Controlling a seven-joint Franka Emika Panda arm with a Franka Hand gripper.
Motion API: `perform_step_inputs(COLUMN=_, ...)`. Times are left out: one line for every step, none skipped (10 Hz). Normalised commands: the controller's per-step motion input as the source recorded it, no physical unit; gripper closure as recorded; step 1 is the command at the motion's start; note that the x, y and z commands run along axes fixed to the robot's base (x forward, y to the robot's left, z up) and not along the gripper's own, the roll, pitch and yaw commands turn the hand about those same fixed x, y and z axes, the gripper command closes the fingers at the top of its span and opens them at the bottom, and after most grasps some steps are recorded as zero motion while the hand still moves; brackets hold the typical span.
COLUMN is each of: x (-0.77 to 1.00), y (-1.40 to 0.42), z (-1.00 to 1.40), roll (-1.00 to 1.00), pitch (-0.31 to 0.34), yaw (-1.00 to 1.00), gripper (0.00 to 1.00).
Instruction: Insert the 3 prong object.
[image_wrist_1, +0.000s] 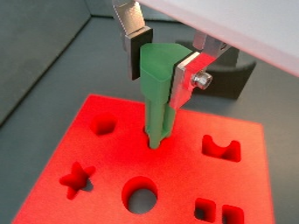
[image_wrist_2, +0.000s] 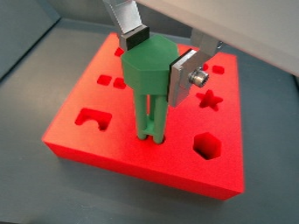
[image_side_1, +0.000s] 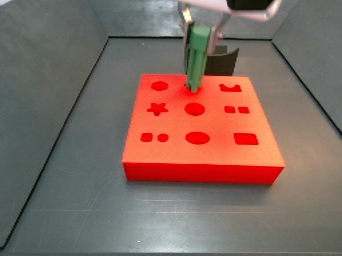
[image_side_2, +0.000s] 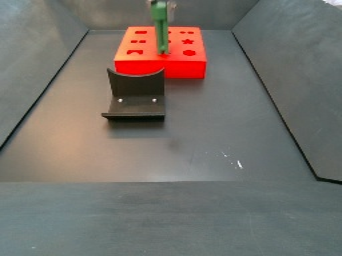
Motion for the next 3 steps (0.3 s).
perform_step_inputs(x=0.00, y=0.00, z=-0.38, roll=0.06, pitch=0.013, yaw=-0.05, gripper=1.00)
perform_step_inputs(x=-0.04, y=0.00, z=-0.17, roll=0.09, pitch=0.021, yaw=-0.07, gripper=1.00)
perform_step_inputs(x=0.00, y=0.00, z=0.00, roll=0.00, pitch=0.000, yaw=0.00, gripper=1.00)
